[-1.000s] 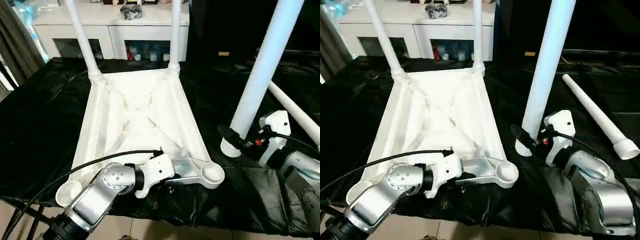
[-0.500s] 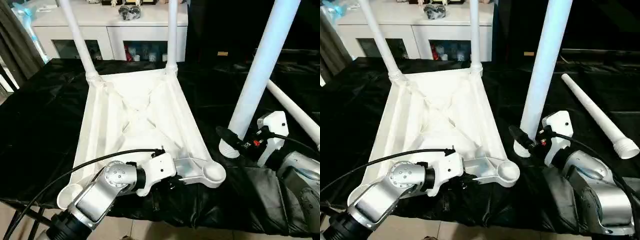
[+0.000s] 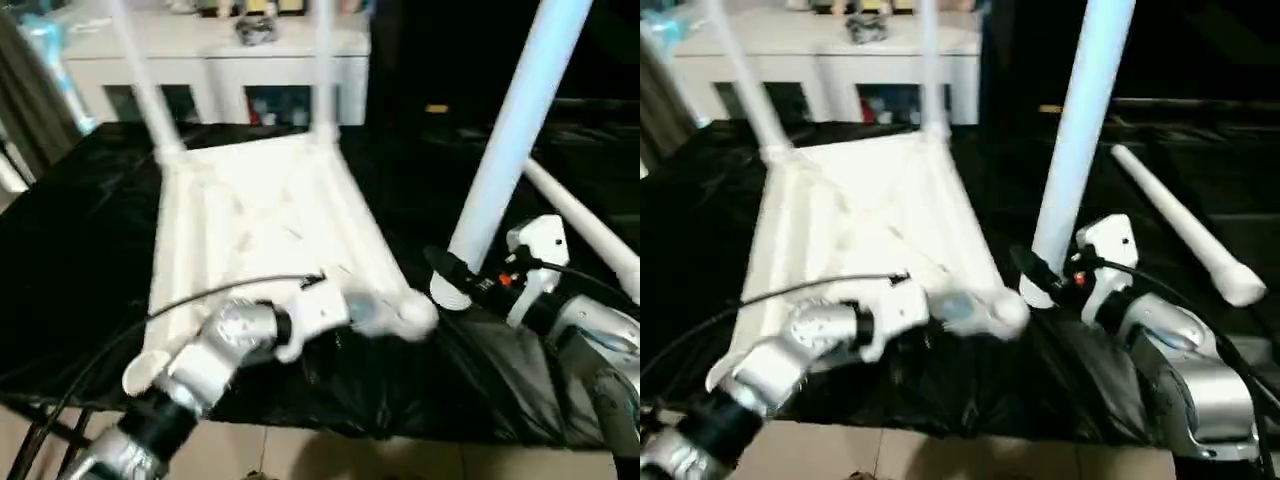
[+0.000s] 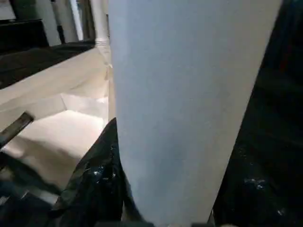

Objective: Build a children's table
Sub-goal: Insert table leg to table base

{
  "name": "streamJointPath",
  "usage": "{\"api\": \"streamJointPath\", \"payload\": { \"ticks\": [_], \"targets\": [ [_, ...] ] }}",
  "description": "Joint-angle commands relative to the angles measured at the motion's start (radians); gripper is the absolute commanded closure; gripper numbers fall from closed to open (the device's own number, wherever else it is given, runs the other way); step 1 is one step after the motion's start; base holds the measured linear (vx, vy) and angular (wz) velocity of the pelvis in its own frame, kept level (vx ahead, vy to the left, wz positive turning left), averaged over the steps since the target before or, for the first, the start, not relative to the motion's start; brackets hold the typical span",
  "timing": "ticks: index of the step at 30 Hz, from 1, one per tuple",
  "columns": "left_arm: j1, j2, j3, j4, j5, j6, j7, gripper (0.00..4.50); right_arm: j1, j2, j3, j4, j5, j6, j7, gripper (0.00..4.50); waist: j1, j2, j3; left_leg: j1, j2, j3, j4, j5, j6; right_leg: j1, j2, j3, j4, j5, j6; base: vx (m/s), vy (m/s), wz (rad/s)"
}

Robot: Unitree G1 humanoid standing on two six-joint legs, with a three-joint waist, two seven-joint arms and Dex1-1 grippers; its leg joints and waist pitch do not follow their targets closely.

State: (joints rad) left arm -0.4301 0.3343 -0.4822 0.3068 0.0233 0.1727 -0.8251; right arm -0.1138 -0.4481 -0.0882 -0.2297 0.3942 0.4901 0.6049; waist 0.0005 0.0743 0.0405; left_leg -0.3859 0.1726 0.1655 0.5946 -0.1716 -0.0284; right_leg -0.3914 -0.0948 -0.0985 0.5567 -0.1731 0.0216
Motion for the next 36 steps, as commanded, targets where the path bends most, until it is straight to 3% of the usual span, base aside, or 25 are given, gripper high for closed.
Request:
{"api": "streamJointPath", "payload": {
  "ticks": [1, 2, 3, 4, 5, 6, 7, 8, 9, 10, 11, 12, 15, 16, 17, 18, 22, 23, 24, 27, 32, 33, 34, 35, 36],
  "targets": [
    [-0.032, 0.002, 0.032, 0.074, 0.016, -0.063, 0.038, 4.50, -0.018, 0.004, 0.010, 0.001, -0.004, -0.016, 0.003, 2.59, -0.023, -0.011, -0.026, 0.034, 0.043, -0.050, -0.091, -0.694, -0.037, 0.028, -0.039, -0.025, -0.122, -0.717, 0.014, -0.062, 0.026, -0.11],
    [-0.035, 0.002, 0.034, 0.081, 0.014, -0.073, 0.033, 4.50, -0.020, 0.004, 0.010, 0.002, -0.005, -0.016, 0.003, 2.59, -0.024, 0.000, -0.024, 0.033, 0.054, -0.058, -0.107, -0.750, -0.047, 0.042, -0.034, -0.033, -0.109, -0.671, 0.005, -0.101, 0.033, -0.14],
    [-0.042, 0.001, 0.038, 0.100, 0.008, -0.100, 0.018, 4.50, -0.024, 0.005, 0.013, 0.005, -0.006, -0.017, 0.004, 2.59, 0.009, 0.014, -0.011, -0.061, 0.106, -0.065, -0.235, -0.959, -0.090, 0.136, -0.015, 0.002, 0.128, -0.289, -0.061, -0.101, 0.033, -0.14],
    [-0.042, 0.001, 0.038, 0.100, 0.008, -0.100, 0.018, 4.50, -0.024, 0.005, 0.013, 0.005, -0.006, -0.017, 0.004, 2.59, 0.050, 0.013, -0.011, -0.061, 0.100, -0.038, -0.252, -0.971, -0.082, 0.114, 0.000, 0.014, 0.147, -0.224, -0.061, -0.096, -0.006, 0.05],
    [-0.047, 0.001, 0.044, 0.114, 0.001, -0.116, 0.006, 4.50, -0.027, 0.005, 0.014, 0.007, -0.007, -0.018, 0.006, 2.59, 0.017, -0.066, -0.042, 0.029, 0.054, -0.023, -0.142, -0.738, -0.053, 0.051, -0.040, 0.090, 0.073, -0.484, -0.031, -0.025, -0.105, 0.06],
    [-0.049, 0.000, 0.054, 0.120, -0.014, -0.134, -0.012, 4.50, -0.031, 0.005, 0.014, 0.009, -0.007, -0.017, 0.006, 2.59, 0.031, -0.095, -0.044, 0.061, 0.011, -0.025, -0.024, -0.504, -0.058, -0.015, -0.100, 0.093, -0.056, -0.788, -0.020, -0.025, -0.105, 0.06],
    [-0.051, -0.003, 0.071, 0.133, -0.032, -0.161, -0.029, 4.50, -0.035, 0.005, 0.015, 0.010, -0.006, -0.016, 0.007, 2.59, 0.049, -0.078, -0.038, 0.024, -0.024, -0.043, 0.077, -0.124, 0.009, -0.010, -0.139, 0.146, -0.104, -1.000, -0.004, 0.022, -0.100, -0.21],
    [-0.054, -0.005, 0.076, 0.139, -0.036, -0.165, -0.030, 4.50, -0.036, 0.005, 0.016, 0.011, -0.006, -0.017, 0.008, 2.59, 0.057, -0.077, -0.039, -0.026, -0.025, -0.055, 0.060, -0.054, 0.021, 0.039, -0.131, 0.148, -0.080, -0.950, 0.000, 0.050, -0.031, -0.17],
    [-0.069, -0.010, 0.099, 0.173, -0.050, -0.186, -0.031, 4.50, -0.044, 0.006, 0.021, 0.019, -0.007, -0.020, 0.010, 2.59, 0.075, -0.065, -0.043, -0.030, 0.010, -0.054, -0.013, -0.074, -0.008, 0.045, -0.093, 0.108, -0.042, -0.777, -0.011, 0.050, -0.031, -0.17],
    [-0.073, -0.010, 0.101, 0.179, -0.050, -0.189, -0.031, 4.50, -0.045, 0.006, 0.022, 0.021, -0.008, -0.021, 0.010, 2.59, 0.082, -0.049, -0.058, 0.004, 0.020, -0.047, -0.026, -0.079, -0.007, 0.025, -0.068, 0.097, -0.033, -0.612, -0.034, 0.000, 0.000, 0.00],
    [-0.080, -0.009, 0.105, 0.194, -0.050, -0.195, -0.032, 4.50, -0.048, 0.007, 0.025, 0.025, -0.009, -0.023, 0.011, 2.59, 0.058, -0.043, -0.058, 0.013, 0.038, -0.042, -0.049, -0.155, 0.014, 0.023, -0.032, 0.082, 0.000, -0.268, -0.153, 0.000, 0.000, 0.00],
    [-0.098, 0.000, 0.103, 0.223, -0.037, -0.213, -0.031, 4.50, -0.054, 0.008, 0.030, 0.029, -0.011, -0.024, 0.014, 2.59, 0.058, -0.039, -0.059, 0.007, 0.037, -0.036, -0.051, -0.174, 0.020, 0.029, -0.035, 0.083, 0.000, -0.233, -0.180, 0.000, 0.000, 0.00],
    [-0.142, 0.009, 0.113, 0.283, -0.026, -0.235, -0.029, 4.50, -0.071, 0.012, 0.035, 0.036, -0.005, -0.020, 0.021, 2.59, 0.057, -0.035, -0.051, 0.004, 0.032, -0.027, -0.057, -0.266, 0.019, 0.035, -0.049, 0.080, -0.020, -0.360, -0.178, 0.000, 0.000, 0.00],
    [-0.161, 0.003, 0.123, 0.305, -0.034, -0.239, -0.036, 4.50, -0.078, 0.014, 0.037, 0.047, -0.005, -0.023, 0.026, 2.59, 0.056, -0.017, -0.054, 0.002, 0.034, -0.032, -0.060, -0.270, 0.011, 0.038, -0.052, 0.079, -0.020, -0.366, -0.172, 0.000, 0.000, 0.00],
    [-0.167, 0.000, 0.129, 0.309, -0.044, -0.237, -0.051, 4.50, -0.080, 0.016, 0.039, 0.053, -0.007, -0.027, 0.027, 2.59, 0.051, -0.027, -0.053, -0.003, 0.036, -0.033, -0.065, -0.272, 0.006, 0.042, -0.051, 0.077, -0.021, -0.351, -0.166, 0.000, 0.000, 0.00],
    [-0.171, -0.007, 0.132, 0.309, -0.048, -0.236, -0.060, 4.50, -0.080, 0.013, 0.038, 0.060, -0.007, -0.030, 0.031, 2.59, 0.048, -0.019, -0.055, 0.003, 0.037, -0.031, -0.066, -0.282, 0.001, 0.038, -0.050, 0.078, -0.025, -0.327, -0.172, 0.000, 0.000, 0.00],
    [-0.178, -0.022, 0.126, 0.307, -0.047, -0.250, -0.073, 4.50, -0.098, 0.027, 0.032, 0.085, 0.003, -0.021, 0.021, 2.59, 0.048, -0.015, -0.065, 0.002, 0.037, -0.024, -0.058, -0.192, 0.035, 0.046, -0.052, 0.077, -0.015, -0.159, -0.225, 0.000, 0.000, 0.00],
    [-0.189, -0.026, 0.123, 0.315, -0.042, -0.247, -0.067, 4.50, -0.115, 0.037, 0.027, 0.090, 0.016, -0.007, 0.014, 2.59, 0.047, -0.006, -0.065, 0.003, 0.036, -0.024, -0.056, -0.179, 0.041, 0.046, -0.051, 0.077, -0.012, -0.138, -0.231, 0.000, 0.000, 0.00],
    [-0.217, -0.035, 0.129, 0.344, -0.048, -0.243, -0.079, 4.50, -0.155, 0.055, 0.035, 0.107, 0.024, 0.002, 0.010, 2.59, 0.043, -0.021, -0.067, 0.002, 0.035, -0.020, -0.054, -0.158, 0.057, 0.048, -0.049, 0.076, -0.012, -0.106, -0.241, 0.000, 0.000, 0.00],
    [-0.231, -0.040, 0.132, 0.356, -0.058, -0.256, -0.116, 4.50, -0.192, 0.067, 0.053, 0.128, 0.018, -0.004, 0.018, 2.59, 0.049, -0.016, -0.068, 0.003, 0.036, -0.017, -0.050, -0.128, 0.073, 0.048, -0.051, 0.075, -0.009, -0.107, -0.256, 0.000, 0.000, 0.00],
    [-0.179, -0.015, 0.116, 0.269, -0.065, -0.247, -0.180, 4.50, -0.254, 0.107, 0.090, 0.206, 0.010, -0.029, 0.045, 2.59, 0.062, -0.056, -0.065, 0.006, 0.044, -0.005, -0.054, -0.116, 0.082, 0.044, -0.055, 0.075, -0.005, -0.138, -0.255, 0.000, 0.000, 0.00],
    [-0.175, -0.013, 0.115, 0.262, -0.066, -0.245, -0.182, 4.50, -0.256, 0.108, 0.092, 0.209, 0.010, -0.030, 0.046, 2.59, 0.066, -0.048, -0.066, 0.007, 0.049, -0.007, -0.053, -0.116, 0.078, 0.044, -0.059, 0.076, 0.001, -0.138, -0.259, 0.000, 0.000, 0.00],
    [-0.162, -0.008, 0.115, 0.236, -0.073, -0.242, -0.195, 4.50, -0.268, 0.117, 0.100, 0.229, 0.009, -0.030, 0.058, 2.59, 0.066, -0.057, -0.063, 0.007, 0.049, -0.003, -0.055, -0.114, 0.077, 0.041, -0.055, 0.076, -0.003, -0.144, -0.252, 0.000, 0.000, 0.00],
    [-0.155, -0.001, 0.111, 0.212, -0.071, -0.237, -0.205, 4.50, -0.277, 0.118, 0.116, 0.250, -0.001, -0.030, 0.071, 2.59, 0.071, -0.046, -0.064, 0.009, 0.051, -0.005, -0.056, -0.116, 0.070, 0.039, -0.058, 0.075, 0.001, -0.147, -0.255, 0.000, 0.000, 0.00],
    [-0.155, -0.001, 0.111, 0.212, -0.071, -0.237, -0.205, 4.50, -0.277, 0.118, 0.116, 0.250, -0.001, -0.030, 0.071, 2.59, 0.069, -0.047, -0.062, 0.009, 0.050, -0.004, -0.056, -0.117, 0.068, 0.037, -0.055, 0.076, -0.001, -0.147, -0.253, 0.000, 0.000, 0.00]
  ]
}}
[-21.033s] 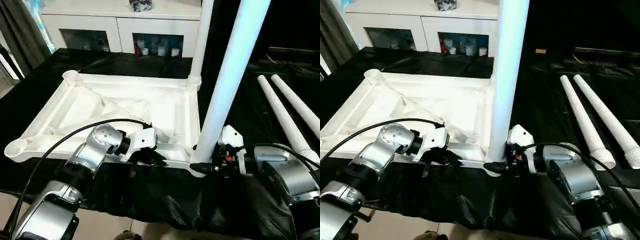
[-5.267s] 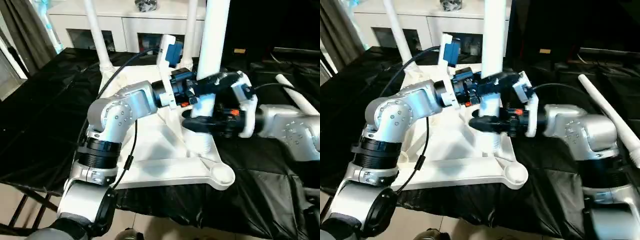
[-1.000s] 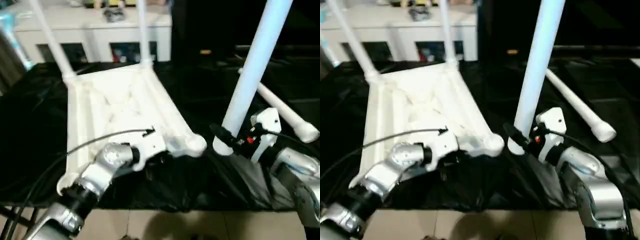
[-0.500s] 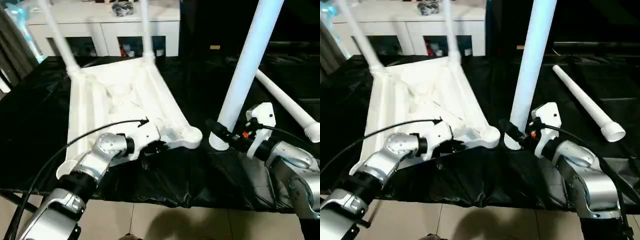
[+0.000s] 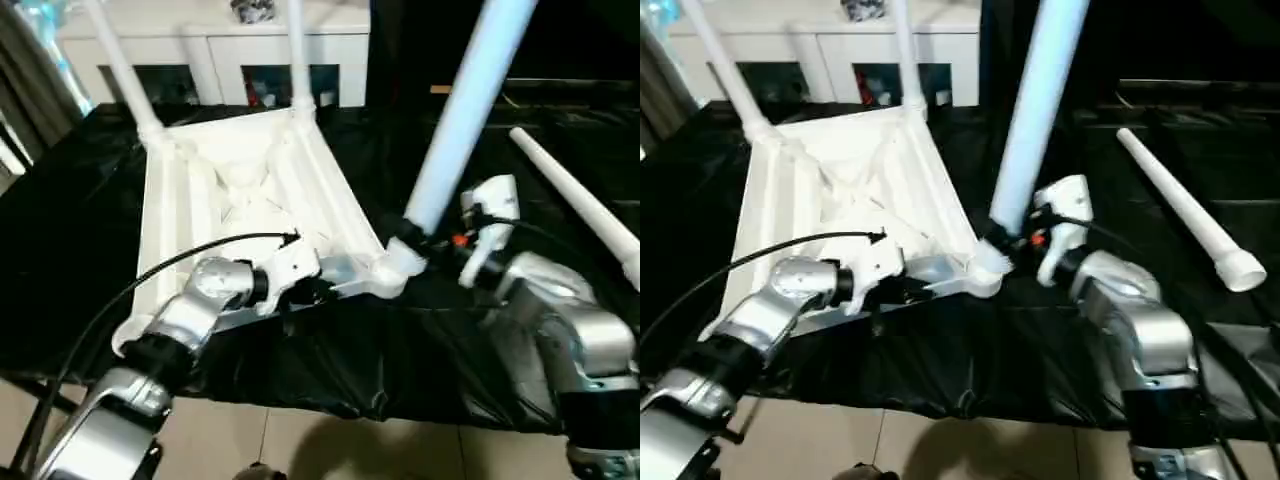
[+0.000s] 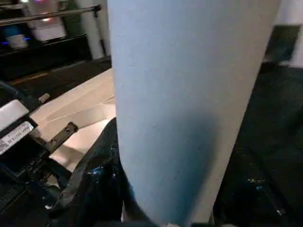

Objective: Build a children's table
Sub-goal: Insert table leg to table base

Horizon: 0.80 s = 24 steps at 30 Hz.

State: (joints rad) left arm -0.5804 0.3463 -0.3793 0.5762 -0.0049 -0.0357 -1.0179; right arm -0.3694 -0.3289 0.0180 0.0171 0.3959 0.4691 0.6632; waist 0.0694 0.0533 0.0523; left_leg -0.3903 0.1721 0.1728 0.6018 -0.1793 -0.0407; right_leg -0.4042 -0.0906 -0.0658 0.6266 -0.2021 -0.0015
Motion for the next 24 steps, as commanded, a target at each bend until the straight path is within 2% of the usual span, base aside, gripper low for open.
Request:
{"api": "streamJointPath", "payload": {
  "ticks": [1, 2, 4, 6, 7, 8, 12, 24],
  "targets": [
    [-0.003, -0.007, 0.008, -0.085, -0.048, -0.017, -0.032, 4.50, -0.030, -0.003, 0.032, 0.025, -0.012, -0.007, 0.035, 2.59, 0.004, -0.028, -0.074, 0.018, 0.052, -0.009, -0.063, -0.113, 0.073, 0.048, -0.059, 0.045, -0.070, -0.112, -0.232, 0.000, 0.000, 0.00],
    [-0.003, -0.007, 0.009, -0.087, -0.049, -0.016, -0.034, 4.50, -0.031, -0.003, 0.034, 0.026, -0.012, -0.007, 0.038, 2.59, 0.004, -0.029, -0.073, 0.016, 0.051, -0.009, -0.063, -0.108, 0.074, 0.050, -0.059, 0.045, -0.069, -0.105, -0.234, 0.000, 0.000, 0.00],
    [-0.020, -0.011, 0.018, -0.076, -0.054, -0.013, -0.052, 4.50, -0.043, 0.007, 0.049, 0.071, -0.029, -0.029, 0.049, 2.59, 0.016, -0.025, -0.072, 0.018, 0.053, -0.007, -0.063, -0.099, 0.070, 0.049, -0.060, 0.046, -0.067, -0.091, -0.232, 0.000, 0.000, 0.00],
    [-0.027, -0.011, 0.016, -0.060, -0.044, -0.023, -0.052, 4.50, -0.047, 0.013, 0.053, 0.090, -0.038, -0.042, 0.048, 2.59, 0.021, -0.028, -0.073, 0.019, 0.052, -0.006, -0.062, -0.094, 0.066, 0.048, -0.060, 0.047, -0.066, -0.075, -0.235, 0.000, 0.000, 0.00],
    [-0.032, -0.010, 0.015, -0.056, -0.038, -0.022, -0.054, 4.50, -0.051, 0.015, 0.055, 0.102, -0.041, -0.047, 0.049, 2.59, 0.023, -0.022, -0.073, 0.017, 0.051, -0.007, -0.062, -0.095, 0.063, 0.049, -0.062, 0.047, -0.064, -0.074, -0.235, 0.000, 0.000, 0.00],
    [-0.035, -0.011, 0.015, -0.056, -0.035, -0.018, -0.055, 4.50, -0.053, 0.015, 0.059, 0.108, -0.043, -0.049, 0.052, 2.59, 0.022, -0.025, -0.074, 0.017, 0.050, -0.006, -0.062, -0.091, 0.061, 0.051, -0.061, 0.046, -0.064, -0.061, -0.235, 0.000, 0.000, 0.00],
    [-0.028, -0.019, 0.025, -0.072, -0.036, 0.012, -0.059, 4.50, -0.057, -0.001, 0.081, 0.134, -0.071, -0.067, 0.068, 2.59, 0.022, -0.024, -0.076, 0.015, 0.049, -0.007, -0.060, -0.085, 0.066, 0.055, -0.060, 0.046, -0.061, -0.033, -0.239, 0.000, 0.000, 0.00],
    [-0.034, -0.016, 0.043, -0.071, -0.060, 0.029, -0.115, 4.50, -0.071, -0.016, 0.080, 0.203, -0.101, -0.098, 0.090, 2.59, 0.019, -0.023, -0.076, 0.014, 0.048, -0.008, -0.057, -0.084, 0.079, 0.058, -0.059, 0.044, -0.061, -0.029, -0.254, 0.000, 0.000, 0.00]
  ]
}}
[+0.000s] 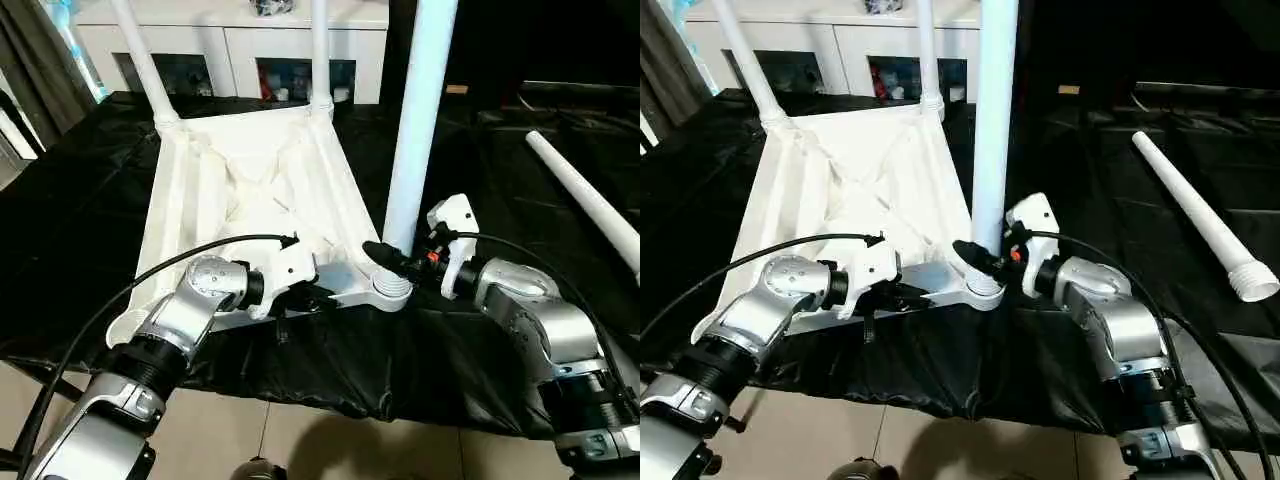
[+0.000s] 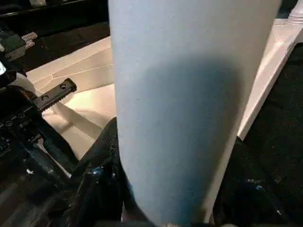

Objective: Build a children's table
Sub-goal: Insert table leg to table base

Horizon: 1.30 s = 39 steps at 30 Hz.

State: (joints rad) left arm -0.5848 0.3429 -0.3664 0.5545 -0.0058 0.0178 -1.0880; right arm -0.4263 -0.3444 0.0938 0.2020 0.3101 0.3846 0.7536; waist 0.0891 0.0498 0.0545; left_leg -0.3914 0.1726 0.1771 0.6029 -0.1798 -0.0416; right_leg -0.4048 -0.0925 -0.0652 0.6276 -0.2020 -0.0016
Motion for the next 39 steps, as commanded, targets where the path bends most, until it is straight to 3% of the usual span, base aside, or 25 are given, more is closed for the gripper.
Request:
{"api": "streamJointPath", "payload": {
  "ticks": [1, 9, 14, 21, 25, 32, 39],
  "targets": [
    [-0.029, -0.012, 0.031, -0.050, -0.058, -0.024, -0.046, 4.50, -0.015, 0.001, 0.004, 0.021, -0.016, -0.015, 0.001, 2.59, -0.001, -0.019, -0.079, 0.015, 0.048, -0.012, -0.058, -0.083, 0.080, 0.058, -0.057, 0.044, -0.061, -0.029, -0.254, 0.000, 0.000, 0.00],
    [-0.032, -0.018, 0.049, -0.046, -0.071, 0.000, -0.052, 4.50, -0.034, 0.048, -0.040, 0.108, 0.016, -0.025, -0.012, 2.59, -0.004, -0.017, -0.080, 0.016, 0.048, -0.012, -0.057, -0.094, 0.079, 0.059, -0.057, 0.043, -0.061, -0.026, -0.267, 0.000, 0.000, 0.00],
    [-0.039, -0.021, 0.056, -0.028, -0.064, -0.002, -0.047, 4.50, 0.025, 0.083, -0.111, 0.116, 0.079, -0.031, -0.033, 2.59, -0.003, -0.014, -0.081, 0.017, 0.049, -0.012, -0.057, -0.086, 0.082, 0.058, -0.056, 0.044, -0.060, -0.004, -0.269, 0.000, 0.000, 0.00],
    [-0.051, -0.028, 0.064, -0.004, -0.049, -0.014, -0.026, 4.50, 0.112, 0.111, -0.123, 0.088, 0.093, -0.061, -0.025, 2.60, 0.000, -0.011, -0.079, 0.018, 0.050, -0.013, -0.060, -0.116, 0.074, 0.057, -0.059, 0.042, -0.065, -0.040, -0.264, 0.000, 0.000, 0.00],
    [-0.063, -0.032, 0.069, 0.017, -0.040, -0.024, -0.020, 4.50, 0.149, 0.123, -0.139, 0.095, 0.088, -0.113, -0.036, 2.60, -0.001, -0.004, -0.076, 0.020, 0.050, -0.015, -0.064, -0.155, 0.052, 0.057, -0.060, 0.043, -0.071, -0.090, -0.251, 0.000, 0.000, 0.00],
    [-0.084, -0.038, 0.075, 0.058, -0.021, -0.046, 0.005, 4.50, 0.204, 0.136, -0.170, 0.122, 0.085, -0.214, -0.044, 2.60, 0.000, -0.002, -0.076, 0.021, 0.050, -0.016, -0.067, -0.182, 0.044, 0.056, -0.060, 0.043, -0.076, -0.094, -0.248, 0.000, 0.000, 0.00],
    [-0.100, -0.036, 0.080, 0.087, -0.015, -0.061, 0.011, 4.50, 0.244, 0.137, -0.163, 0.116, 0.066, -0.269, -0.047, 2.60, -0.003, 0.000, -0.072, 0.021, 0.050, -0.019, -0.074, -0.232, 0.034, 0.058, -0.061, 0.043, -0.085, -0.162, -0.233, 0.000, 0.000, 0.00]
  ]
}}
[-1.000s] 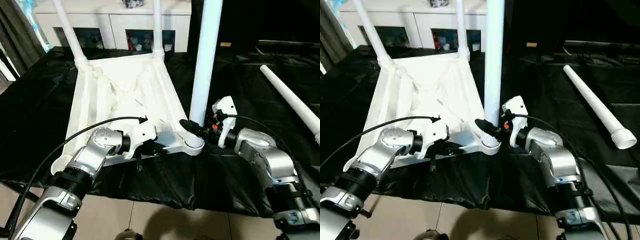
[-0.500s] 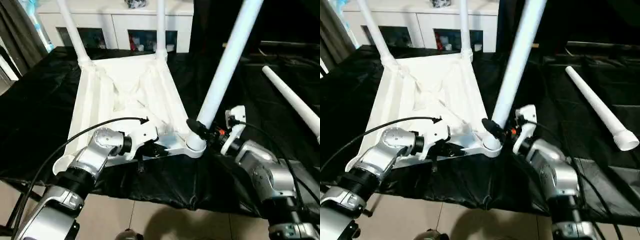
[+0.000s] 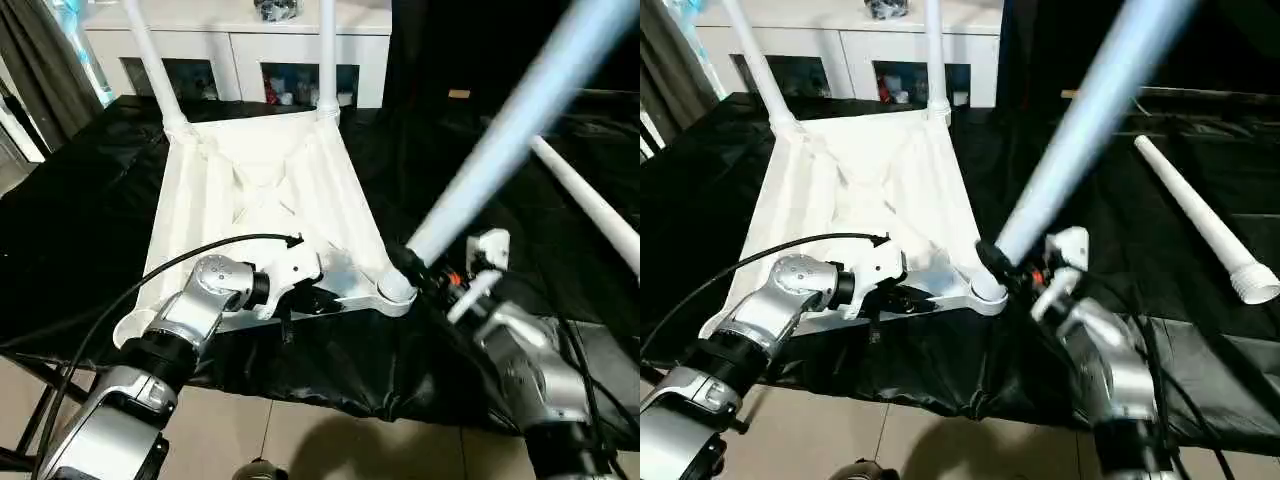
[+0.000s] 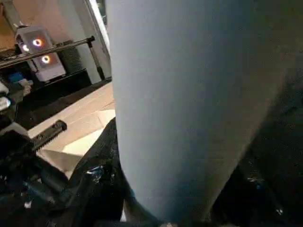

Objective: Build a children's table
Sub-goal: Insert table leg to table base

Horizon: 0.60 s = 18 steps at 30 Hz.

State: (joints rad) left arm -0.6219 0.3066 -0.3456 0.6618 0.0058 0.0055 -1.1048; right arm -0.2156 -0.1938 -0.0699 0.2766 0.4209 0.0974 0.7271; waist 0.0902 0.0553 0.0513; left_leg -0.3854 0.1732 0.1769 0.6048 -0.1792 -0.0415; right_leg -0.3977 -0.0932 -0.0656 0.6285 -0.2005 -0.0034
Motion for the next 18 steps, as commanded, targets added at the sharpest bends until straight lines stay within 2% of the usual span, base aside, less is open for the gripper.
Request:
{"api": "streamJointPath", "payload": {
  "ticks": [1, 4, 8, 14, 15, 16, 18],
  "targets": [
    [-0.064, 0.001, 0.059, -0.016, -0.025, -0.051, 0.028, 4.50, 0.036, -0.019, 0.005, 0.036, -0.051, 0.015, -0.019, 2.60, -0.004, -0.005, -0.068, 0.015, 0.049, -0.019, -0.076, -0.235, 0.033, 0.050, -0.061, 0.044, -0.087, -0.174, -0.228, 0.000, 0.000, 0.00],
    [-0.067, 0.001, 0.060, -0.008, -0.021, -0.056, 0.029, 4.50, 0.043, -0.035, 0.021, 0.022, -0.068, 0.005, -0.012, 2.60, -0.003, -0.004, -0.069, 0.015, 0.051, -0.019, -0.076, -0.230, 0.034, 0.048, -0.061, 0.044, -0.086, -0.165, -0.229, 0.000, 0.000, 0.00],
    [-0.073, -0.001, 0.059, 0.005, -0.017, -0.066, 0.028, 4.50, 0.042, -0.068, 0.051, 0.003, -0.109, 0.001, -0.008, 2.60, -0.004, -0.010, -0.068, 0.015, 0.050, -0.017, -0.075, -0.224, 0.039, 0.048, -0.059, 0.045, -0.087, -0.166, -0.223, 0.000, 0.000, 0.00],
    [-0.071, 0.000, 0.049, 0.004, -0.018, -0.082, 0.006, 4.50, -0.039, -0.116, 0.112, -0.003, -0.151, 0.054, 0.021, 2.61, -0.006, -0.011, -0.066, 0.016, 0.050, -0.018, -0.076, -0.232, 0.038, 0.048, -0.059, 0.044, -0.089, -0.198, -0.219, 0.000, 0.000, 0.00],
    [-0.071, 0.000, 0.048, 0.003, -0.018, -0.082, 0.005, 4.50, -0.049, -0.121, 0.118, -0.003, -0.152, 0.066, 0.027, 2.61, -0.010, -0.021, -0.066, 0.013, 0.049, -0.017, -0.076, -0.226, 0.041, 0.050, -0.058, 0.044, -0.089, -0.197, -0.218, 0.000, 0.000, 0.00],
    [-0.071, 0.000, 0.048, 0.003, -0.017, -0.083, 0.005, 4.50, -0.053, -0.122, 0.120, -0.002, -0.152, 0.069, 0.029, 2.61, -0.008, -0.016, -0.067, 0.014, 0.049, -0.018, -0.076, -0.223, 0.041, 0.049, -0.059, 0.044, -0.087, -0.198, -0.219, 0.000, 0.000, 0.00],
    [-0.069, -0.001, 0.045, 0.003, -0.015, -0.085, -0.001, 4.50, -0.085, -0.140, 0.144, 0.004, -0.159, 0.099, 0.053, 2.61, -0.008, -0.020, -0.068, 0.012, 0.049, -0.016, -0.073, -0.199, 0.048, 0.051, -0.059, 0.045, -0.086, -0.180, -0.219, 0.000, 0.000, 0.00]
  ]
}}
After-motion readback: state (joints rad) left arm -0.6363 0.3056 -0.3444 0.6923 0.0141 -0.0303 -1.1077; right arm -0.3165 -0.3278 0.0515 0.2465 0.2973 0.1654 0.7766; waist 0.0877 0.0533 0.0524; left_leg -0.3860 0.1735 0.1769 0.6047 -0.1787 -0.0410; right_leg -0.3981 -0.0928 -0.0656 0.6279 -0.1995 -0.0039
